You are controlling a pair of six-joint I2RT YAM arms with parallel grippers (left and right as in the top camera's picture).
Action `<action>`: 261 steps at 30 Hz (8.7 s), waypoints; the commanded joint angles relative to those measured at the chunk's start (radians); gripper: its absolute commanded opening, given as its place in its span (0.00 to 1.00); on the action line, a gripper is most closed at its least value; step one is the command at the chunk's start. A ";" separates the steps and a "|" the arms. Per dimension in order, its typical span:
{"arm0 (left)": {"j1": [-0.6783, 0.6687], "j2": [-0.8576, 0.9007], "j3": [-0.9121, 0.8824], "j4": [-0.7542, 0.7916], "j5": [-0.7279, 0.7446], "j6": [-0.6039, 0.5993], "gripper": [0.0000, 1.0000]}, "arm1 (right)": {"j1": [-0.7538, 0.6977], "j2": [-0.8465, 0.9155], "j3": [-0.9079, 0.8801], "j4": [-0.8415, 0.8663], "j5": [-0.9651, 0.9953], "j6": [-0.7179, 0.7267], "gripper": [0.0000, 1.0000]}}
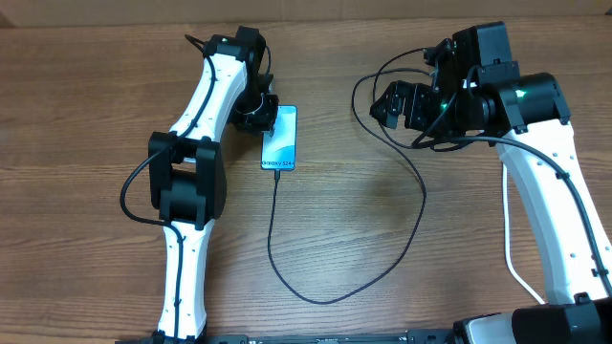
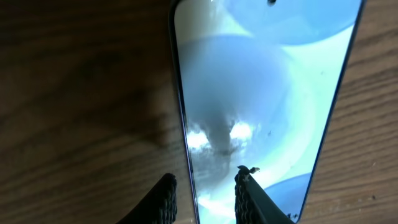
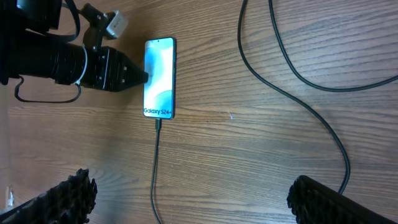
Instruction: Plug charger to phone and switch on socket
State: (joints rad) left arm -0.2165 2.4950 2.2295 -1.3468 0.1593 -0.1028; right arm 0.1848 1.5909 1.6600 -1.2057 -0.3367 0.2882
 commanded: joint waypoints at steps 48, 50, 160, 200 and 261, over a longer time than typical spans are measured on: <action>0.002 -0.455 0.665 -0.343 -0.013 -0.017 1.00 | -0.509 0.650 0.595 -0.093 0.315 -0.158 1.00; 0.002 -0.455 0.665 -0.343 -0.013 -0.017 1.00 | -0.521 0.667 0.588 -0.040 0.320 -0.158 1.00; 0.002 -0.455 0.665 -0.343 -0.013 -0.017 1.00 | -0.540 0.845 0.649 -0.096 0.211 -0.048 1.00; 0.002 -0.455 0.665 -0.343 -0.013 -0.017 1.00 | -0.244 -0.379 0.170 -0.472 0.205 0.026 1.00; 0.002 -0.455 0.665 -0.343 -0.013 -0.017 1.00 | -0.191 -1.128 -0.945 0.438 0.233 0.018 1.00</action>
State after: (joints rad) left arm -0.2165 2.0365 2.8952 -1.6878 0.1520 -0.1135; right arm -0.0158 0.5297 0.7906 -0.8280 -0.1047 0.3126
